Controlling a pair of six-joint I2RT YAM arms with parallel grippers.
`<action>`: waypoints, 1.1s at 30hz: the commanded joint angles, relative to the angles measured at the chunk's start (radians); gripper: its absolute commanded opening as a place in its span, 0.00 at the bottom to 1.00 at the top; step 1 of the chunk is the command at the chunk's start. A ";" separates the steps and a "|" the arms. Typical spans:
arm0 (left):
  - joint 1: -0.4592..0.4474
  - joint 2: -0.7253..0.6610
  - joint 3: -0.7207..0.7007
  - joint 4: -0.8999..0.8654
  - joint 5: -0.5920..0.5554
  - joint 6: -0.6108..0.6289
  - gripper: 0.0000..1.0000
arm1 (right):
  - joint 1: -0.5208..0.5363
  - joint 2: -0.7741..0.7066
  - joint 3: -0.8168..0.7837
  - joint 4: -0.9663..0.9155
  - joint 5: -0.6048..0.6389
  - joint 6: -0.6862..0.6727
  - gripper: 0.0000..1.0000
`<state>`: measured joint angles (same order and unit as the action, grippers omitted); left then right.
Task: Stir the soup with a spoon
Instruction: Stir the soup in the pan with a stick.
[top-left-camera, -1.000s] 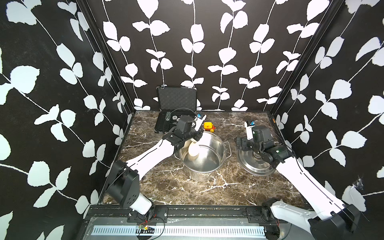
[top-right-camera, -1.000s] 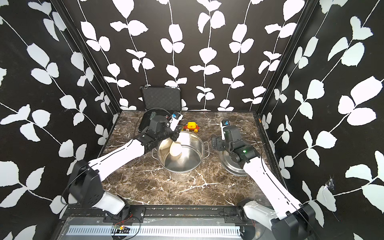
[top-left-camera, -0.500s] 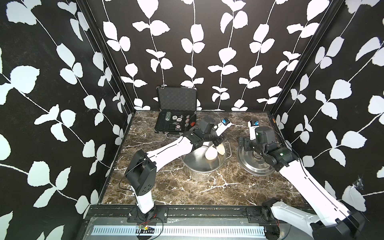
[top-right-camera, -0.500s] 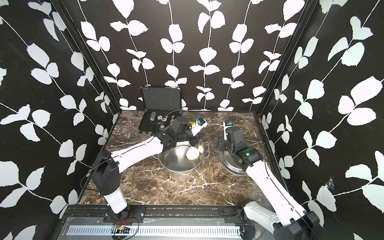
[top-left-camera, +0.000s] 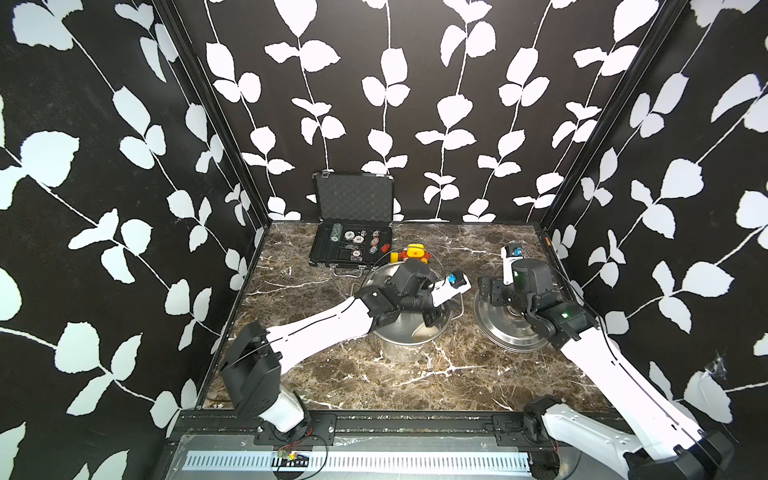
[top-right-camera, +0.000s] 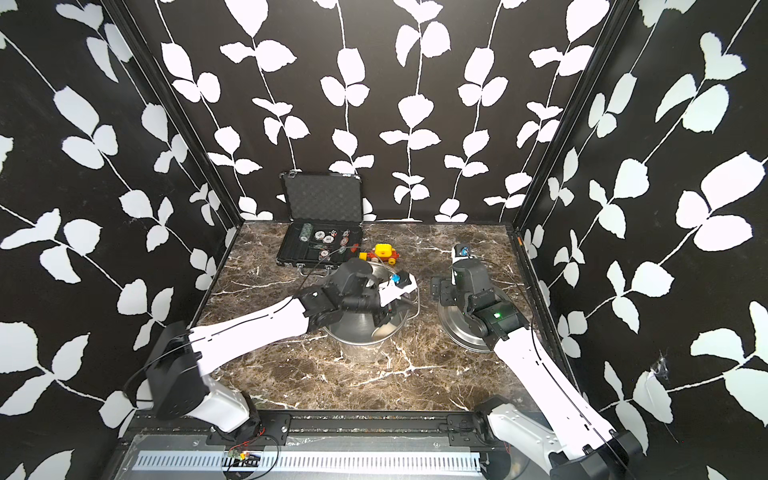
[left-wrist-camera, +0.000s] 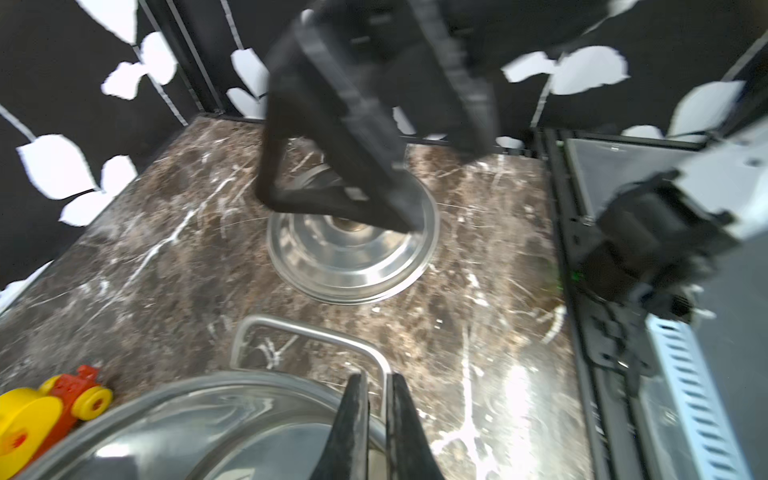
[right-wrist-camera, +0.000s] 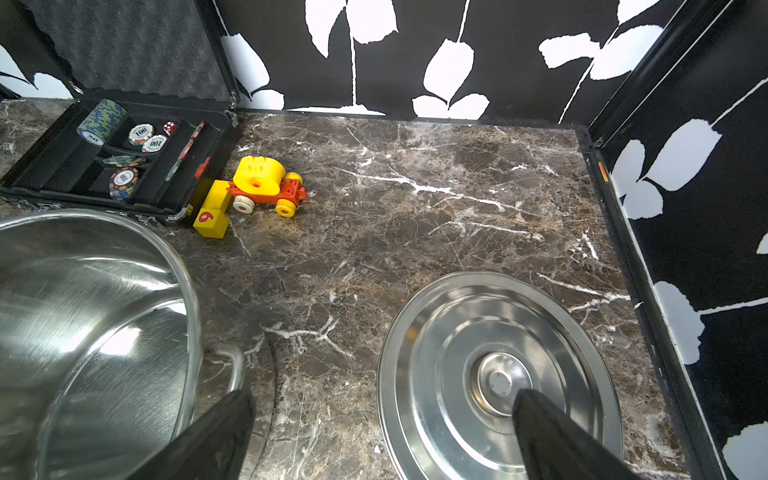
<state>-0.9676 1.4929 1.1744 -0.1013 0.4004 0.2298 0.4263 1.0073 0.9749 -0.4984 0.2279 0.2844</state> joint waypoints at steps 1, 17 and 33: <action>0.003 -0.105 -0.064 -0.037 0.010 0.005 0.00 | -0.004 0.012 -0.001 0.055 0.003 0.013 0.99; 0.219 -0.375 -0.302 0.023 -0.233 -0.111 0.00 | -0.003 0.066 0.019 0.070 -0.035 0.015 0.99; 0.322 -0.084 -0.067 0.138 -0.403 -0.118 0.00 | -0.003 0.080 0.009 0.049 -0.007 0.032 0.99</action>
<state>-0.6533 1.3937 1.0443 -0.0097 0.0086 0.0860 0.4263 1.0985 0.9760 -0.4614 0.2028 0.3073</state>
